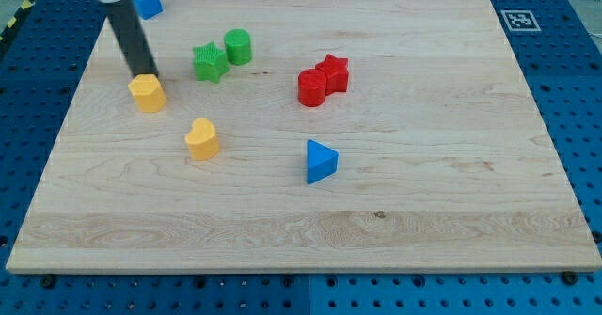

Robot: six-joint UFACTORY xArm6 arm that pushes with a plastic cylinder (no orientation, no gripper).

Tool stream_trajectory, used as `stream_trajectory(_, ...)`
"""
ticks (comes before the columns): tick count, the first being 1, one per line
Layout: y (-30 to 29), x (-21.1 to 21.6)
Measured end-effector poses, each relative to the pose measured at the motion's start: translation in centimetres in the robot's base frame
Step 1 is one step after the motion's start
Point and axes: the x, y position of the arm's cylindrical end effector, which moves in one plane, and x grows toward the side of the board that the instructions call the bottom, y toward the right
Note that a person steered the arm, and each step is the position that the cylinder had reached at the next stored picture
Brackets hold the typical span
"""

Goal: Slide yellow hexagon from center left to center

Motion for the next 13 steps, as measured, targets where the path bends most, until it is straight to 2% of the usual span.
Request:
stream_trajectory(3, -1.2, 1.1)
stream_trajectory(5, -0.8, 3.6)
stream_trajectory(7, -1.1, 0.2)
stream_trajectory(8, 1.2, 0.5)
stream_trajectory(9, 4.7, 2.5)
stream_trajectory(10, 5.5, 5.0)
stream_trajectory(13, -0.1, 6.1)
